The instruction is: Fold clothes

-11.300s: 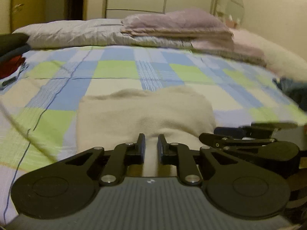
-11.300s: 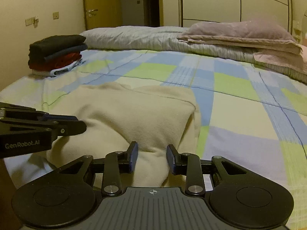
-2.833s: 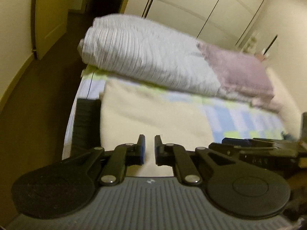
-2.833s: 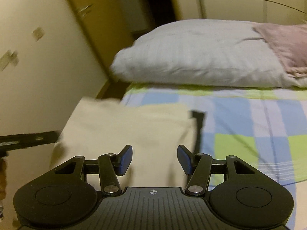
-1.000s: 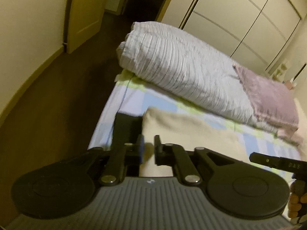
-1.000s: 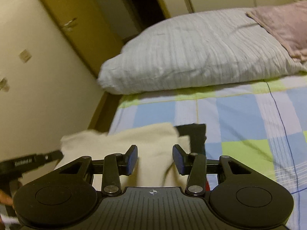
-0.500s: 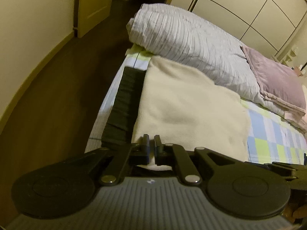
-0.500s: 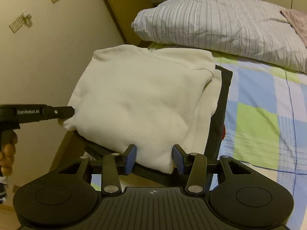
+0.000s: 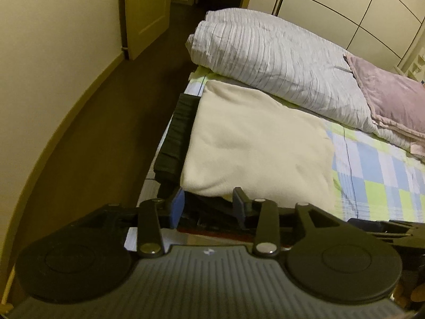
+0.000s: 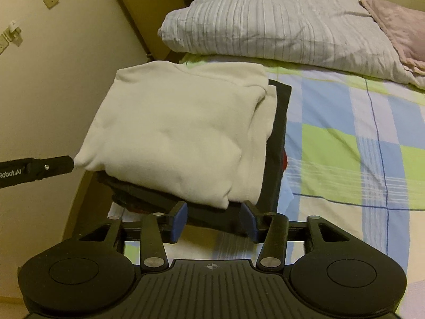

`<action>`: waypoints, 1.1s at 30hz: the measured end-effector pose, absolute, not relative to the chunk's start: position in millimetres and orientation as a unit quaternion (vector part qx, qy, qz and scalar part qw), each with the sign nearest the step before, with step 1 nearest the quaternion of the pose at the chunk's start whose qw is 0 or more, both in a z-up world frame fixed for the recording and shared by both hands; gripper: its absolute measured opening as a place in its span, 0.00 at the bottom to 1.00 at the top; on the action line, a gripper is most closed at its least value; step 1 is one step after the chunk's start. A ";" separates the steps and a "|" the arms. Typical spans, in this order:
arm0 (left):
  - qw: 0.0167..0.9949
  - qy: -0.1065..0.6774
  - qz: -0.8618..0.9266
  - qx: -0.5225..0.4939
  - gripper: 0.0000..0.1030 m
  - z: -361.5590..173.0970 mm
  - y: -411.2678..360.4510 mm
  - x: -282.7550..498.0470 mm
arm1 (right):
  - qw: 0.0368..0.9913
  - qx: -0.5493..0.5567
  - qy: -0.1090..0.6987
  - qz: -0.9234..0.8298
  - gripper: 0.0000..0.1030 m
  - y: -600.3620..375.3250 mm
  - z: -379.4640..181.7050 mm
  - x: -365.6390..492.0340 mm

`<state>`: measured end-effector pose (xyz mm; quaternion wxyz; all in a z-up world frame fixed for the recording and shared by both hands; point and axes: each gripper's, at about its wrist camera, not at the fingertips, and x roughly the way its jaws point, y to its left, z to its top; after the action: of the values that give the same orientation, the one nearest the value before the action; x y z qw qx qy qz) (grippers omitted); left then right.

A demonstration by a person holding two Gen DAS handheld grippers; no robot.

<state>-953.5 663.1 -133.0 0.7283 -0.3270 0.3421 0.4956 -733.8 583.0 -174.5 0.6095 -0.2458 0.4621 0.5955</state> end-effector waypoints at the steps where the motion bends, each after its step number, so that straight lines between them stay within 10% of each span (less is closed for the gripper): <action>1: 0.728 0.342 0.497 -0.324 0.37 -129.8 657.9 -952.8 | 0.611 -0.246 0.457 0.598 0.56 579.3 -170.4 -734.8; 15: 0.720 0.332 0.573 -0.206 0.75 -71.1 545.8 -934.9 | 0.627 -0.240 0.393 0.629 0.56 501.2 -117.9 -745.6; 33: 0.692 0.317 0.606 -0.233 0.75 -37.5 384.2 -888.5 | 0.627 -0.243 0.348 0.653 0.60 355.3 -70.9 -699.5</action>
<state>-888.5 384.2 -37.5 0.6919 -0.2327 0.3170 0.6055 -699.5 355.3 -70.9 0.6267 -0.2431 0.3483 0.6533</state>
